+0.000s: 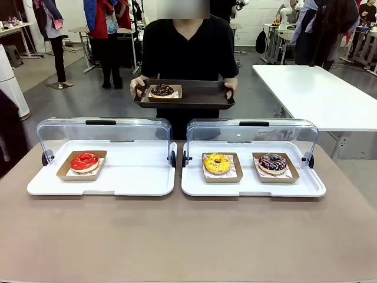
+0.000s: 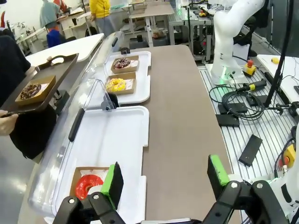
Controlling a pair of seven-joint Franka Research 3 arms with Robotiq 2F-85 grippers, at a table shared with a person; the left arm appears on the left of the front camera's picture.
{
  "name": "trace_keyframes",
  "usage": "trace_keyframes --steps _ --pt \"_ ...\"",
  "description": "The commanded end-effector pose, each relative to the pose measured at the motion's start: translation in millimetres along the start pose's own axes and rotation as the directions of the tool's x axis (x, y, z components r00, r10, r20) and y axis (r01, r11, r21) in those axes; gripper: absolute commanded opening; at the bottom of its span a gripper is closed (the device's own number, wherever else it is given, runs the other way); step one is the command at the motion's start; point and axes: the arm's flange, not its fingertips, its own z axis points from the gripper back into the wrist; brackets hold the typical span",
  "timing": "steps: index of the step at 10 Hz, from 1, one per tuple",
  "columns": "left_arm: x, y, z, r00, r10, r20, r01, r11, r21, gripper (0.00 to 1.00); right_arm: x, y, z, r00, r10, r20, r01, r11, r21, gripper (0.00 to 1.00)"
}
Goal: Provide the desired donut to the person.
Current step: Pick up and lift the Paper togo box containing the Donut pointed at by the person.
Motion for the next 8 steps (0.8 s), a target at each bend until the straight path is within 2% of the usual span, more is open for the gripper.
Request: trace_keyframes --steps 1,8 --pt "-6.2 -0.6 -0.6 1.000 0.007 -0.004 -0.007 1.000 0.004 0.95 1.4 -1.4 -0.3 1.000 0.016 0.025 -0.017 1.000 0.017 1.00" --pt "-6.2 -0.6 -0.6 1.000 0.007 -0.004 -0.007 1.000 0.004 0.95 1.4 -1.4 -0.3 1.000 0.016 0.025 -0.017 1.000 0.017 1.00"
